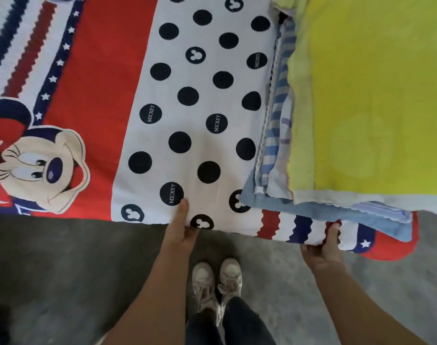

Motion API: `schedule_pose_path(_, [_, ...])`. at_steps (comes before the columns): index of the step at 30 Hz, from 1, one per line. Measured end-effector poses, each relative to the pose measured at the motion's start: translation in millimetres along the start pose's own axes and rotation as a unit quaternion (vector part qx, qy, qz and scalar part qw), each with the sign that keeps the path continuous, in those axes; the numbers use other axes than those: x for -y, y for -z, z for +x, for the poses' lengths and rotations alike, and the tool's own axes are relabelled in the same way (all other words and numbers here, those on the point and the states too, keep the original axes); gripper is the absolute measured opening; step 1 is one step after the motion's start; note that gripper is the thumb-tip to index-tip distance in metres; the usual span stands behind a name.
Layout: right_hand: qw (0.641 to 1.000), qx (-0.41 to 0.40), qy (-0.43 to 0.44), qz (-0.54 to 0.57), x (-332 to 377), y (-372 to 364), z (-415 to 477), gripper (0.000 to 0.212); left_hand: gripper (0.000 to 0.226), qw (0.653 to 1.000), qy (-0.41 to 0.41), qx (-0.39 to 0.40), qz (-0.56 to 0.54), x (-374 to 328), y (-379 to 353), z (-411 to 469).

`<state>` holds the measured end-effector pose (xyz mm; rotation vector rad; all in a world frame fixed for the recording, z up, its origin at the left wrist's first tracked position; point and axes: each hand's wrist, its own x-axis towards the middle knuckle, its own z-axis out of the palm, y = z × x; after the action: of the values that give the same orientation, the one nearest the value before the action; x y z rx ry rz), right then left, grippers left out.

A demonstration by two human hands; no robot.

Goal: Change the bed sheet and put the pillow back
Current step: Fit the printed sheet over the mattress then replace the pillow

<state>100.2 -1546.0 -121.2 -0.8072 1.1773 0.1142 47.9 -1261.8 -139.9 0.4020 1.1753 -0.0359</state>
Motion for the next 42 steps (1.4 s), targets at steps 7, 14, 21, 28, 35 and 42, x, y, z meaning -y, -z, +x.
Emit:
schedule_pose_path(7, [0.979, -0.097, -0.097, -0.154, -20.7, -18.0, -65.9, 0.087, 0.04, 0.988, 0.052, -0.116, 0.088, -61.4, 20.6, -22.6])
schedule_pose_path(14, [0.952, 0.003, -0.269, -0.145, -126.1, -59.3, -120.8, 0.064, 0.046, 0.958, -0.111, -0.253, 0.08, -165.7, 73.7, -28.5])
schedule_pose_path(21, [0.937, 0.083, -0.328, -0.082, -208.1, -169.6, -165.2, 0.077, 0.044, 0.963, -0.124, -0.238, -0.004, -267.3, 61.1, -23.4])
schedule_pose_path(28, [0.981, 0.005, -0.19, -0.031, -276.5, -197.5, -140.3, 0.046, 0.055, 0.988, -0.031, -0.142, 0.056, -315.6, 105.6, 16.7])
schedule_pose_path(35, [0.984, 0.044, -0.164, 0.048, -303.8, -197.9, -151.6, 0.089, 0.04, 0.998, -0.021, -0.052, 0.026, -327.5, 125.5, 11.9])
schedule_pose_path(42, [0.985, 0.096, -0.116, 0.079, -312.2, -205.9, -158.8, 0.088, 0.058, 1.0, 0.002, 0.025, 0.016, -335.1, 154.9, 24.2])
